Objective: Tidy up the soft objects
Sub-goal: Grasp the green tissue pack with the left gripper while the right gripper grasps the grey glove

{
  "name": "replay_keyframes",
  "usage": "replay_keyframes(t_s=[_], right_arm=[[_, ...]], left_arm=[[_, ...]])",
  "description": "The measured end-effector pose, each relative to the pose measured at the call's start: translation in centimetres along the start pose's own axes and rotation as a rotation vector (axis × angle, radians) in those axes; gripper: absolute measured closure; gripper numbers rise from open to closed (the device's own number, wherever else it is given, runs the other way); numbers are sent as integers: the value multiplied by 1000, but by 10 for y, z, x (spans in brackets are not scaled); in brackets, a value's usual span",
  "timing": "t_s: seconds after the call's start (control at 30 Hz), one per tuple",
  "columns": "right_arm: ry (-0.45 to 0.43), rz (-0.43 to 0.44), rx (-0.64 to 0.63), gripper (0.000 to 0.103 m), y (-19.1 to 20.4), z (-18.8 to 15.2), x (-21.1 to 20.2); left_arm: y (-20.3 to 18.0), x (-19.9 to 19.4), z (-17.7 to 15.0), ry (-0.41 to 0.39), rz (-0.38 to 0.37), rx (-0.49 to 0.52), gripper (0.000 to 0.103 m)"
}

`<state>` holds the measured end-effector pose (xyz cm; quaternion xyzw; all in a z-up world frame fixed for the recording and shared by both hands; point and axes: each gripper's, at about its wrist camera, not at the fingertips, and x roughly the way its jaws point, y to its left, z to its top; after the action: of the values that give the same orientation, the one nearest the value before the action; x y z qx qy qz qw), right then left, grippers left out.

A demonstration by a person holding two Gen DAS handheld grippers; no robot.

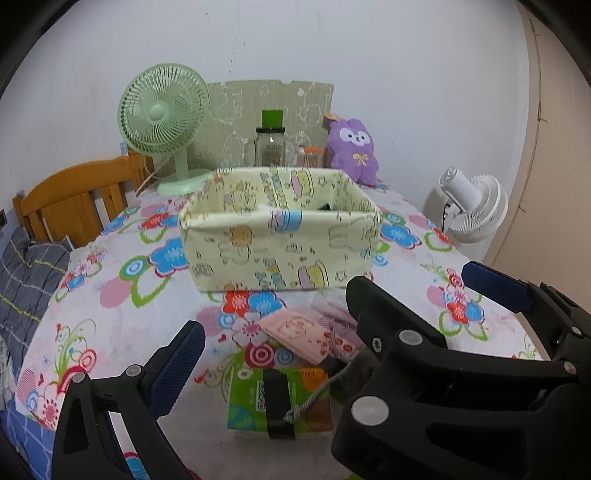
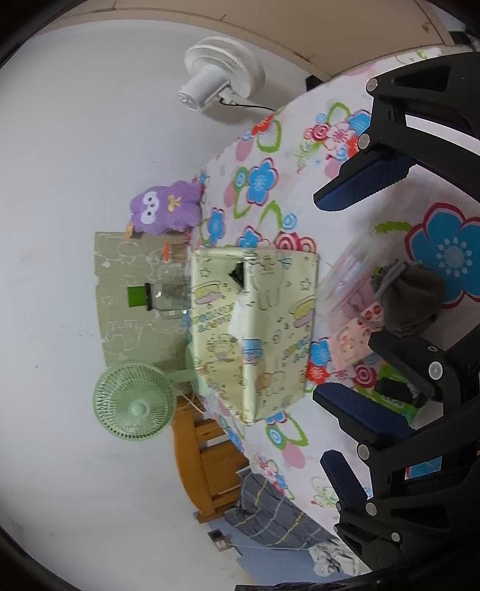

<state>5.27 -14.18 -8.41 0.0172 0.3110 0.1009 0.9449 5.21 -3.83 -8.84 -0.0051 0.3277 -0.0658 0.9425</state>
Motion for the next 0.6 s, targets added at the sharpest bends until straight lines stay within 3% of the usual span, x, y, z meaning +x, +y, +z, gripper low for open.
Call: replay_keyframes(t_s=[0.37, 0.6], right_arm=[[79, -9, 32, 10, -3, -26, 22], [143, -3, 40, 16, -3, -37, 38]], left_arm=[[5, 22, -23, 90, 15, -12, 0], [7, 32, -33, 131, 20, -16, 1]])
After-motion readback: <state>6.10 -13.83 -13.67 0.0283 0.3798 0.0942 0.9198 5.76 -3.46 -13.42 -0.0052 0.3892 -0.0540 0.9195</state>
